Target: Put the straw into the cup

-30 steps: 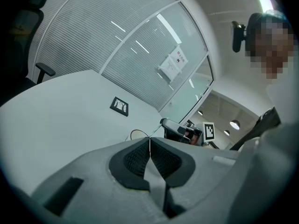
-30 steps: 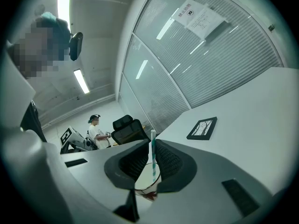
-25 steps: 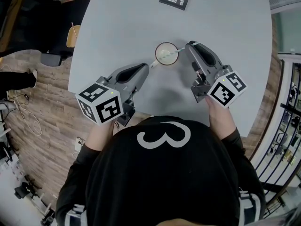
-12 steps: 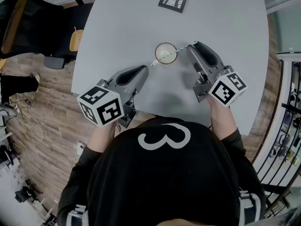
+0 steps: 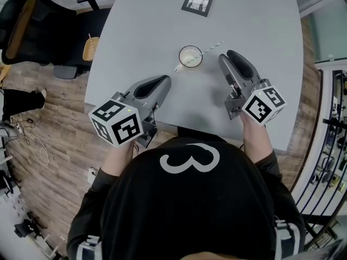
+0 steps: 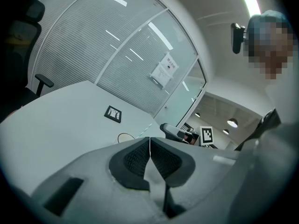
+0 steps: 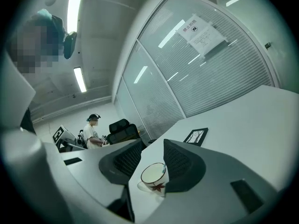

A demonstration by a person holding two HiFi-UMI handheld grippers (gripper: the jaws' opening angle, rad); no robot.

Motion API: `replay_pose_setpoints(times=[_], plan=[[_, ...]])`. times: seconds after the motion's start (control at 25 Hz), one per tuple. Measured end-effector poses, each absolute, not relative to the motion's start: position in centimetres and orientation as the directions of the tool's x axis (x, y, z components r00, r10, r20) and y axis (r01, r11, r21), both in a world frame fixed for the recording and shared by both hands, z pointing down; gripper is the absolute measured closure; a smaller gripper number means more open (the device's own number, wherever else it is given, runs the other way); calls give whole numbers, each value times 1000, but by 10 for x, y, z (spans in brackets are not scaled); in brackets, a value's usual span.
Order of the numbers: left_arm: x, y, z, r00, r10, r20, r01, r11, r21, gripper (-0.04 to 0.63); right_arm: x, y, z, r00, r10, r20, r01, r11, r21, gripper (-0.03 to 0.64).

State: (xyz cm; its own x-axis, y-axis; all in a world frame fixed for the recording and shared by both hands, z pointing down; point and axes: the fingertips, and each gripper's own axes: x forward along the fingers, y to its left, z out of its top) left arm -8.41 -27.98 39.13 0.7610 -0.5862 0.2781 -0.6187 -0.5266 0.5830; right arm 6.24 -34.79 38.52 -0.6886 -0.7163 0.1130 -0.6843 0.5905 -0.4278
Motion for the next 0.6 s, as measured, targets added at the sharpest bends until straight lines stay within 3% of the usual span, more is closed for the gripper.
replay_pose_setpoints(times=[0.48, 0.6], plan=[[-78, -242, 355, 780, -587, 216, -595, -590, 545, 577, 41, -274, 332, -761, -648, 28, -600, 686, -411, 506], [-73, -228, 346, 788, -583, 199, -586, -610, 533, 577, 34, -252, 325, -781, -624, 13, -574, 710, -409, 534]])
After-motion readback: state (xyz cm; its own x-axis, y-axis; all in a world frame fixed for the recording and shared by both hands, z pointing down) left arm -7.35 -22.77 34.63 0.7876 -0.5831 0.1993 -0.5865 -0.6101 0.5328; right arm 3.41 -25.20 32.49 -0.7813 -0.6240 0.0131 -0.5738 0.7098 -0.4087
